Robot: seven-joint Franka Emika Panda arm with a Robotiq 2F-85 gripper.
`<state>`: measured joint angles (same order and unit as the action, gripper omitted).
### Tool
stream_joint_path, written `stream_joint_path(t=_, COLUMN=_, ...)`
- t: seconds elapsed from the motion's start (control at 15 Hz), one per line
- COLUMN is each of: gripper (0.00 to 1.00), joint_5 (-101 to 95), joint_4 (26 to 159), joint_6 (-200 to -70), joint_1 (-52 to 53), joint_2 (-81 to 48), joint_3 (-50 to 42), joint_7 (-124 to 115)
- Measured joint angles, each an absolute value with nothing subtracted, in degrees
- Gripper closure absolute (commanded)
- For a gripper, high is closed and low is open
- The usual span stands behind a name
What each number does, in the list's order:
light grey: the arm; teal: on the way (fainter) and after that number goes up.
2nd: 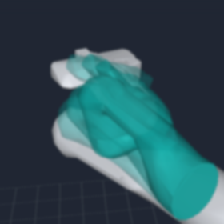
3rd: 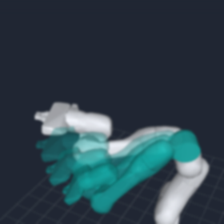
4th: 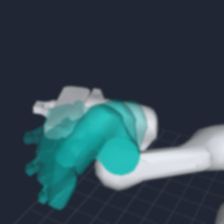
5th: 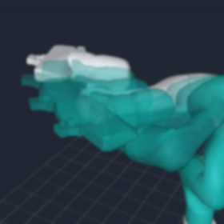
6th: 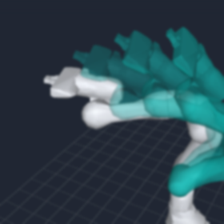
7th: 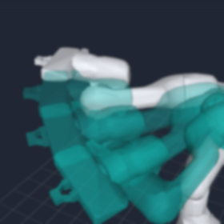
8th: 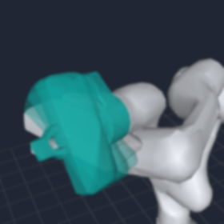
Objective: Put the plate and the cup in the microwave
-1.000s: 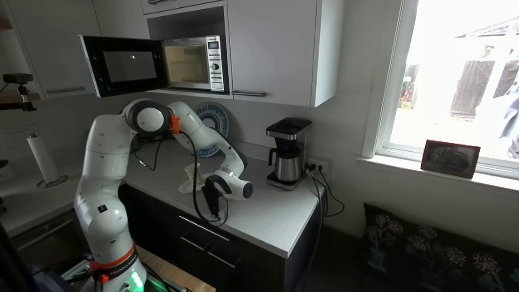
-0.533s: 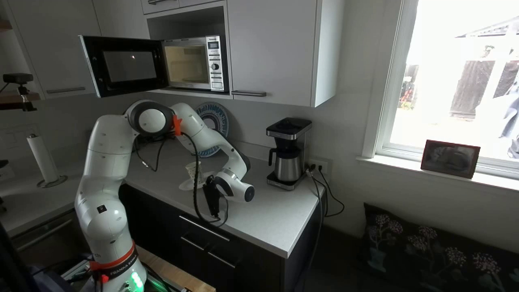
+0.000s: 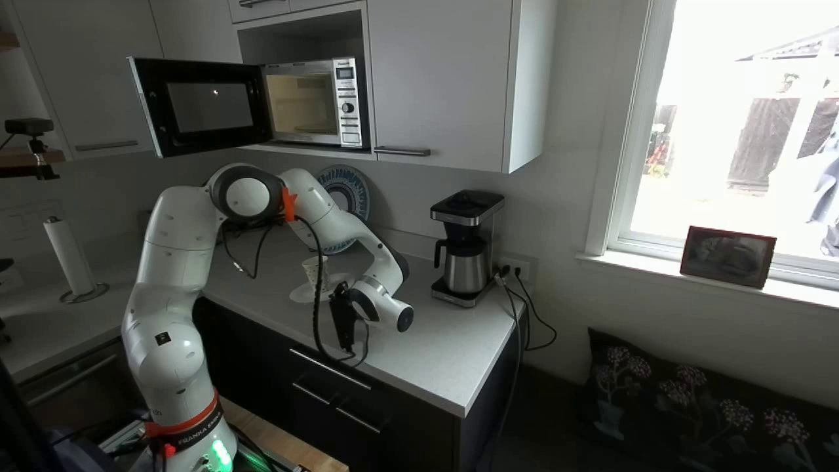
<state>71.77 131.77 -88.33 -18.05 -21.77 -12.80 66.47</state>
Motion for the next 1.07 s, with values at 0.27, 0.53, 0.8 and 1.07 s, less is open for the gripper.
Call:
stream_joint_path(t=0.27, gripper=1.0, joint_5=72.97, joint_4=131.81, joint_6=-85.1, joint_1=-18.93, joint_2=-22.19, joint_3=-13.45, joint_7=66.92)
stream_joint_path(t=0.53, gripper=1.0, joint_5=73.79, joint_4=132.2, joint_6=-82.79, joint_1=-19.23, joint_2=-22.28, joint_3=-14.03, joint_7=67.25)
stream_joint_path(t=0.8, gripper=1.0, joint_5=73.96, joint_4=132.4, joint_6=-81.0, joint_1=-19.23, joint_2=-22.25, joint_3=-14.35, joint_7=67.68)
stream_joint_path(t=1.07, gripper=0.99, joint_5=73.94, joint_4=132.46, joint_6=-80.09, joint_1=-19.21, joint_2=-22.17, joint_3=-14.59, joint_7=68.81)
